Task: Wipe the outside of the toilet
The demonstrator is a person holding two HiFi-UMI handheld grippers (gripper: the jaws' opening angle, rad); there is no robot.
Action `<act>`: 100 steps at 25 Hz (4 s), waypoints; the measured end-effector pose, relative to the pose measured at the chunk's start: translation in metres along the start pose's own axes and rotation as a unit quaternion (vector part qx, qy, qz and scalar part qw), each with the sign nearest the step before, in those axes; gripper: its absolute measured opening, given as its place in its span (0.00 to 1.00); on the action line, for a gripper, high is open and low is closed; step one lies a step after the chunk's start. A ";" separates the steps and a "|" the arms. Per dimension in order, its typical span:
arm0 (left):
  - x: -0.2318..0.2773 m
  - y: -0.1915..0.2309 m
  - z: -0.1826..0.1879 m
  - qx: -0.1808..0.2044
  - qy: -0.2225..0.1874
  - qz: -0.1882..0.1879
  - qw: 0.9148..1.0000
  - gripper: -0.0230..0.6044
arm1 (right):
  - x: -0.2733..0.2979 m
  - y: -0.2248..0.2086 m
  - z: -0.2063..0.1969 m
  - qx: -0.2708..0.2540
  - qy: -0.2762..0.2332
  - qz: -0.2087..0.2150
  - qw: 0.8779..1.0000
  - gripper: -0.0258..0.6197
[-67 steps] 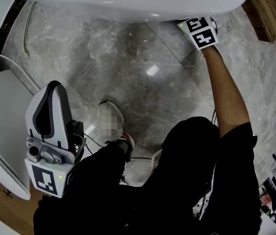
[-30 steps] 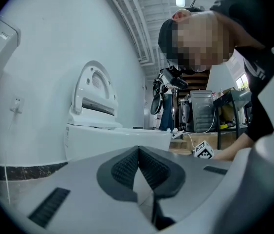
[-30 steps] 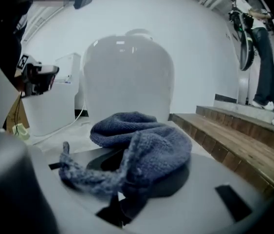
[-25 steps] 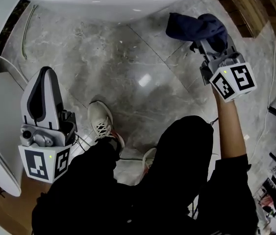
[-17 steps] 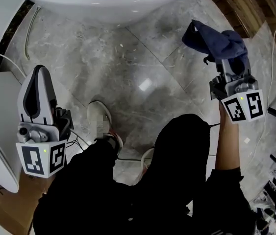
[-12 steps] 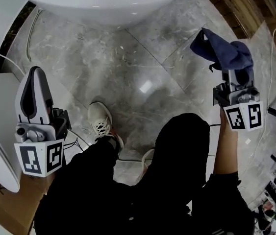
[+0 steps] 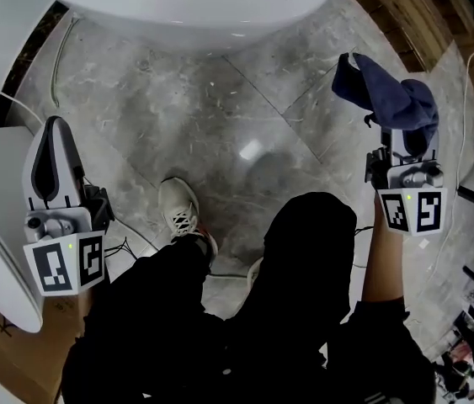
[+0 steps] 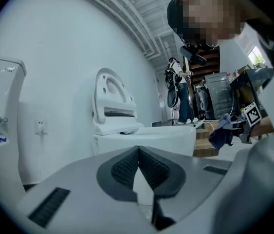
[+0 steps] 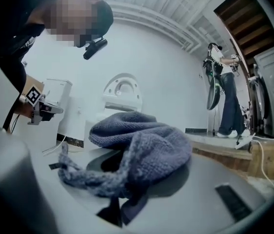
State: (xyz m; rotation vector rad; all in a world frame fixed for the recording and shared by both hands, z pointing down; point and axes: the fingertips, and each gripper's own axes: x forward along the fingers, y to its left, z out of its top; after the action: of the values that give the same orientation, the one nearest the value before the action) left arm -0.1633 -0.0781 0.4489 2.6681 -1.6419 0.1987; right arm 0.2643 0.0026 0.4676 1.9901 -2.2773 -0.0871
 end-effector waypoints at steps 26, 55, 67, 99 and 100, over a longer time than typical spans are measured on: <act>-0.035 0.065 0.250 0.016 0.021 0.039 0.999 0.05 | 0.026 0.014 0.236 0.013 0.031 -0.008 0.999 0.20; -0.085 0.083 0.533 -0.043 0.041 0.054 0.997 0.05 | 0.005 -0.011 0.544 0.046 0.023 -0.016 0.999 0.20; -0.113 0.102 0.617 -0.033 0.031 0.079 0.996 0.05 | -0.021 -0.037 0.645 0.047 -0.008 -0.058 0.997 0.20; -0.107 0.147 0.719 -0.041 -0.055 0.051 0.996 0.05 | -0.012 -0.004 0.764 -0.001 -0.067 -0.078 0.995 0.20; -0.107 0.149 0.719 -0.041 -0.057 0.052 0.996 0.05 | -0.011 -0.004 0.766 -0.001 -0.068 -0.078 0.995 0.20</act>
State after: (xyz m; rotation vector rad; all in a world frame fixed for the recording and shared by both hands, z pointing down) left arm -0.2666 -0.0998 -0.2859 2.5799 -1.7818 -0.0198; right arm 0.1741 -0.0125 -0.2927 2.2224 -2.1919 -0.2470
